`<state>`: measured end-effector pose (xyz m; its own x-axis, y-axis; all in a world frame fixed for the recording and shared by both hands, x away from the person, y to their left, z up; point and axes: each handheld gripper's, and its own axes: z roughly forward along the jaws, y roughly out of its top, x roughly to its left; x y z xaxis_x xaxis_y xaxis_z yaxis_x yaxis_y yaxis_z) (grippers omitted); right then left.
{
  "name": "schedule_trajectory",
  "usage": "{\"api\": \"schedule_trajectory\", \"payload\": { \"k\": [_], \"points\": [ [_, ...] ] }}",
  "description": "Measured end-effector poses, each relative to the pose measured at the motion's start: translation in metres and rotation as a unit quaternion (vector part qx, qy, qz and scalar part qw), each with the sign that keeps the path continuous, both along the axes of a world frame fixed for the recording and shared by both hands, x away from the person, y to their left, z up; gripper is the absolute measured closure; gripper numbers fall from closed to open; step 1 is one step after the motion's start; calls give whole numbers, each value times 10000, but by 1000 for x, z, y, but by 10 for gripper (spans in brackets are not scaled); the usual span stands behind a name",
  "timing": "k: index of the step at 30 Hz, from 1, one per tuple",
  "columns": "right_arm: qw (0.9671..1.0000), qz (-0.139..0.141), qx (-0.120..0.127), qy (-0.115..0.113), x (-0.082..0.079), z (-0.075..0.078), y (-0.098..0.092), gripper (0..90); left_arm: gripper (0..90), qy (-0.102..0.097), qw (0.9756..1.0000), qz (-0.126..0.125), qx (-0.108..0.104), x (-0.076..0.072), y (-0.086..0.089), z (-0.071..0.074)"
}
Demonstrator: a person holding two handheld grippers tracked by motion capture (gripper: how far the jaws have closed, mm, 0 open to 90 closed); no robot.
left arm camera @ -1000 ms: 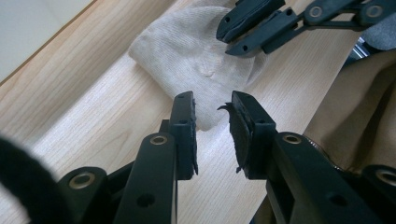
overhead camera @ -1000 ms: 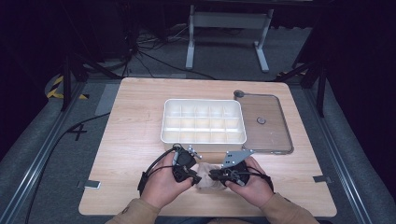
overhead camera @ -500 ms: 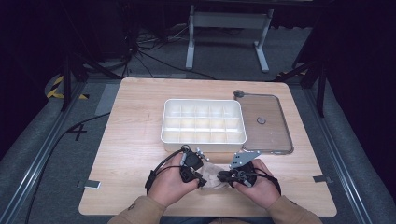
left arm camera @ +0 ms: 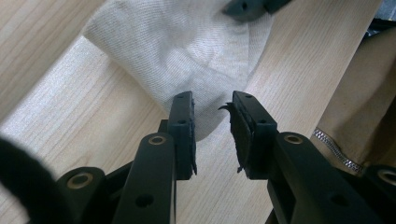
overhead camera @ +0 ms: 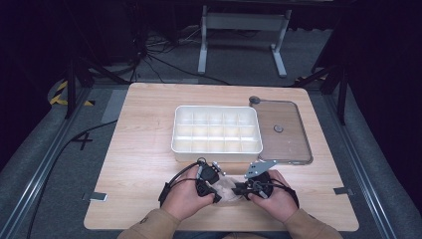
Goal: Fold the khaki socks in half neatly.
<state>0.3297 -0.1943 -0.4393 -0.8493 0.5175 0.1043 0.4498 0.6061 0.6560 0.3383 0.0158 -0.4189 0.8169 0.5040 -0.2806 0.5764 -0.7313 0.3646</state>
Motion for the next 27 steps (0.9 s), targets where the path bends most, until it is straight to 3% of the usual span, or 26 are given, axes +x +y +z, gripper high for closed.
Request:
{"api": "schedule_trajectory", "payload": {
  "k": [3, 10, 14, 19, 22, 26, 27],
  "points": [
    [9997, -84, 223, 41, 0, 7, -3, 874, 705, -103, 9999, -4, -84, -1, 1, 7],
    [9985, -228, 447, 195, 1, 18, -11, 873, 730, -249, 9993, 132, -252, -1, 3, 10],
    [9975, -347, 373, 491, 3, 21, -16, 864, 732, -363, 9989, 83, -293, -2, -4, 8],
    [9969, -520, 231, 549, 5, 19, -22, 864, 754, -397, 9988, -8, -292, -1, -14, 1],
    [9974, -548, 169, 446, 5, 19, -23, 808, 777, -306, 9993, -20, -190, 1, -22, -5],
    [9984, -512, 213, -72, 4, 25, -24, 759, 785, -291, 9994, -68, -149, 1, -28, -9],
    [9984, -512, 213, -72, 4, 25, -24, 759, 785, -291, 9994, -68, -149, 1, -28, -9]
  ]
}}
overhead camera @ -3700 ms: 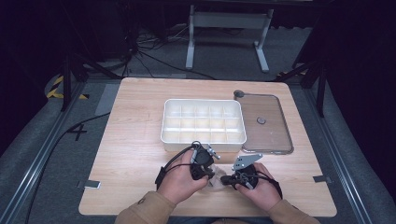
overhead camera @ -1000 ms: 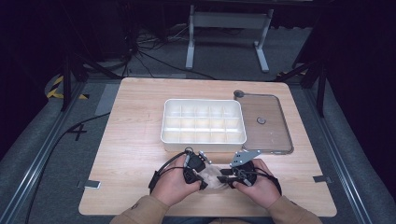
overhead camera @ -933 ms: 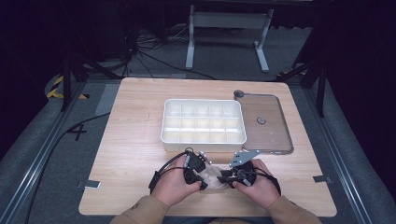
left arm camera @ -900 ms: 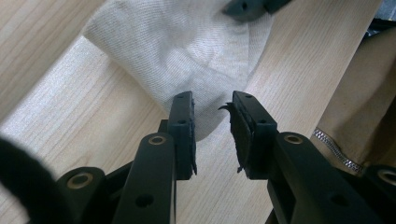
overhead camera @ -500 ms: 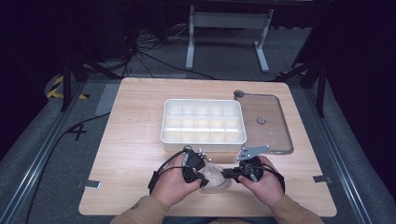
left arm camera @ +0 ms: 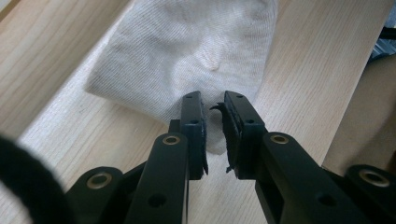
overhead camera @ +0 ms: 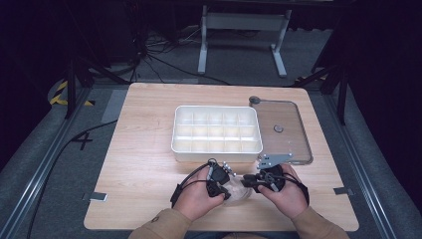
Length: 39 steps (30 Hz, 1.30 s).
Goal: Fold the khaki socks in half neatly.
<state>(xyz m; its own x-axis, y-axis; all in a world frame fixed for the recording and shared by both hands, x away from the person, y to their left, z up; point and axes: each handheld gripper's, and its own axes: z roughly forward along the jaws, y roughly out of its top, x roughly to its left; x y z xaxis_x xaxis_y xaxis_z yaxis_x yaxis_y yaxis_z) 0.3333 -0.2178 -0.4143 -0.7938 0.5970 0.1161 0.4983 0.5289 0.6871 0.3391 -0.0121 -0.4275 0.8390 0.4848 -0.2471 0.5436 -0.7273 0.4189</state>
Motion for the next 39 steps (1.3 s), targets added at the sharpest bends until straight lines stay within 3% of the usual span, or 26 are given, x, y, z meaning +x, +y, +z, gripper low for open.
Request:
{"api": "schedule_trajectory", "payload": {
  "k": [2, 3, 7, 12, 16, 24, 28, 36, 39],
  "points": [
    [9994, 164, 79, -306, -4, 6, 2, 799, 785, 0, 10000, -14, -15, 1, 0, -1],
    [9989, 308, 87, -351, -5, 7, 4, 816, 786, 15, 10000, -18, 14, 1, 0, 0],
    [9979, 534, -258, -252, -4, -5, 11, 815, 786, 25, 10000, -33, 52, 1, 1, -1],
    [9973, 373, -598, -223, 2, -15, 6, 796, 784, 32, 10000, -33, 20, 1, 2, 0],
    [9968, 323, -723, -127, 5, -21, 3, 788, 771, -21, 10000, -2, -53, 0, 5, 3],
    [9965, 235, -798, -9, 4, -26, 3, 814, 765, -121, 9992, 309, -229, 7, 24, 12],
    [9959, 191, -884, -36, -1, -25, 7, 818, 680, -7, 9975, 484, -516, 9, 29, 12],
    [9961, 184, -864, -15, -6, -26, 11, 818, 614, 60, 9968, 654, -459, 13, 21, 2],
    [9958, 180, -891, -55, -8, -26, 12, 818, 622, -141, 9953, 805, -519, 13, 20, 6]
  ]
}}
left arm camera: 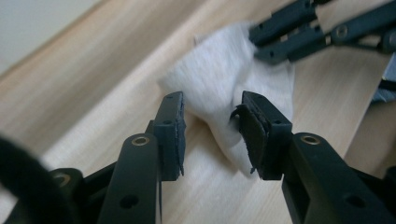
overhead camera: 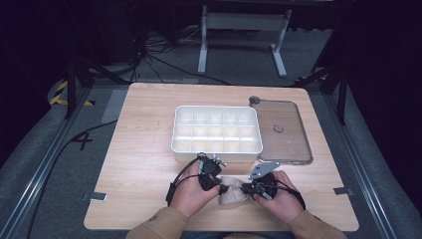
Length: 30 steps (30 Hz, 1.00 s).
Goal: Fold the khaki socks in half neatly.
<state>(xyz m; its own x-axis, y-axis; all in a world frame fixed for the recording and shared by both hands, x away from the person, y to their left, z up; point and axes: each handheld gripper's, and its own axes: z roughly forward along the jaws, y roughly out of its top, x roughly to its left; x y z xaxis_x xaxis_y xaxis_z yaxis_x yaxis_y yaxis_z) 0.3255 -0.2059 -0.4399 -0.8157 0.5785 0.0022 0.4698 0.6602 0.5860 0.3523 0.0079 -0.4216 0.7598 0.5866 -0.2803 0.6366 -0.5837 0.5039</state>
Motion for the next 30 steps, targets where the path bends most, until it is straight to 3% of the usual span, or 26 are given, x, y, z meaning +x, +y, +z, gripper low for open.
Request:
{"api": "schedule_trajectory", "payload": {
  "k": [2, 5, 13, 27, 30],
  "points": [
    [10000, -21, -8, -15, -1, 0, 0, 819, 704, -86, 9999, 50, -21, 0, 0, 3],
    [10000, -40, 2, -43, -3, 0, 1, 819, 738, -184, 9998, 79, 24, 0, -1, 5],
    [9999, -58, 86, -18, -6, 0, 1, 813, 697, -27, 9996, 171, 236, 9, -2, -7],
    [9998, -57, 180, 21, -7, 5, 0, 806, 780, 46, 9988, 251, 414, 12, -6, -17],
    [9993, -57, 348, -99, -7, 13, -1, 828, 780, 58, 9989, 259, 397, 12, -4, -16]
  ]
}}
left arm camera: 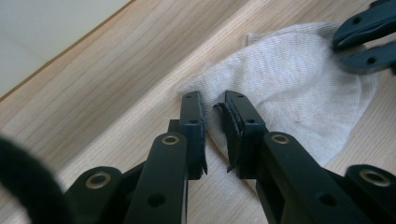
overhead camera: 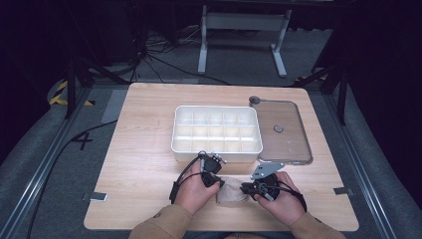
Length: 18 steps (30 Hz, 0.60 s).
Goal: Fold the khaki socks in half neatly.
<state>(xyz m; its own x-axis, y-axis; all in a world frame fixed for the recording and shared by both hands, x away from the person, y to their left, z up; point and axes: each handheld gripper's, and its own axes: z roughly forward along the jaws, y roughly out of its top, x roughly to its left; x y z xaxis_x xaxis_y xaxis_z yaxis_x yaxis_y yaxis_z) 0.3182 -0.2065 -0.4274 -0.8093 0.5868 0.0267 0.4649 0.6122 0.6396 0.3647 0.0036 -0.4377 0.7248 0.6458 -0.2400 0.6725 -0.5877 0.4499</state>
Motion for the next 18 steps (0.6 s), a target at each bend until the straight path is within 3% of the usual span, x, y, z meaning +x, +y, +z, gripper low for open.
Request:
{"api": "schedule_trajectory", "payload": {
  "k": [4, 11, 18],
  "points": [
    [9996, 53, 240, -147, 1, 7, 4, 883, 741, -82, 9999, -17, -89, -1, 2, 4],
    [9989, 119, 432, -105, 7, 2, 13, 891, 705, -114, 9997, -37, -206, -5, 6, 12],
    [9990, 198, 395, -67, 11, -10, 20, 891, 676, 93, 9998, -22, -198, -7, 10, 9]
  ]
}}
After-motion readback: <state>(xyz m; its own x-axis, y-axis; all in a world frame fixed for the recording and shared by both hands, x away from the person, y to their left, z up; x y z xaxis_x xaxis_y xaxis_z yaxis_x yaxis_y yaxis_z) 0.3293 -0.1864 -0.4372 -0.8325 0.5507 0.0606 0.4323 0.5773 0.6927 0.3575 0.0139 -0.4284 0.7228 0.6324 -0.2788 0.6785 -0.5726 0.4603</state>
